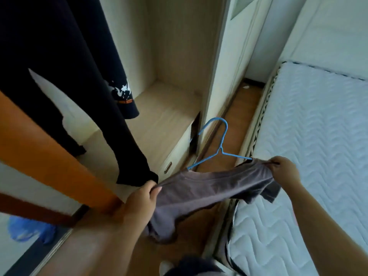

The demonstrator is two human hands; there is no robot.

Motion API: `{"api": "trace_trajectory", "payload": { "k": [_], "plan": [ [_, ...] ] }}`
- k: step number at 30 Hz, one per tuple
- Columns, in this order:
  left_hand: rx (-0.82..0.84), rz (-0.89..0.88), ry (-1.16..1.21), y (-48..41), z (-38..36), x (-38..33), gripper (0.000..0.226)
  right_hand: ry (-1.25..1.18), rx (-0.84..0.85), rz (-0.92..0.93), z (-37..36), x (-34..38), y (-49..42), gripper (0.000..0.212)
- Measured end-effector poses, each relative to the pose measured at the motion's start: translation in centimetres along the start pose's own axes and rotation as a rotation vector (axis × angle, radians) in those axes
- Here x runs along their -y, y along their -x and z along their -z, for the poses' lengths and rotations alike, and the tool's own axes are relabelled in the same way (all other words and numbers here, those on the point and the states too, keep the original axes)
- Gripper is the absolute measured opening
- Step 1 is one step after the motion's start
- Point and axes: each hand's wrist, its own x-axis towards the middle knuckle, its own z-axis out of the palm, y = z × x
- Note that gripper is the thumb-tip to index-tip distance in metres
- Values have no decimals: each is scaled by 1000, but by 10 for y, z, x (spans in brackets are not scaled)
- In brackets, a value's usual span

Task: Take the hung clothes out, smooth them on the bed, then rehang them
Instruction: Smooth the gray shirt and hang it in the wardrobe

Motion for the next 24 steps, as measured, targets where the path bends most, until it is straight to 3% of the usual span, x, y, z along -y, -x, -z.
{"api": "trace_trajectory", "payload": {
  "k": [2, 7, 15, 20, 24],
  "plan": [
    [-25, -119, 36, -24, -7, -11, 36, 3, -65, -66, 10, -4, -5, 23],
    [-83, -286, 132, -78, -25, -45, 69, -45, -289, -108, 33, 3, -29, 26],
    [-331, -203, 217, -234, -15, -110, 23, -64, -423, 119, 76, 69, -138, 18],
    [-507, -143, 149, -339, 12, -145, 22, -134, -391, 359, 113, 131, -192, 8],
    [-617, -152, 145, -396, 41, -169, 22, -202, -270, 541, 138, 166, -215, 21]
  ]
}}
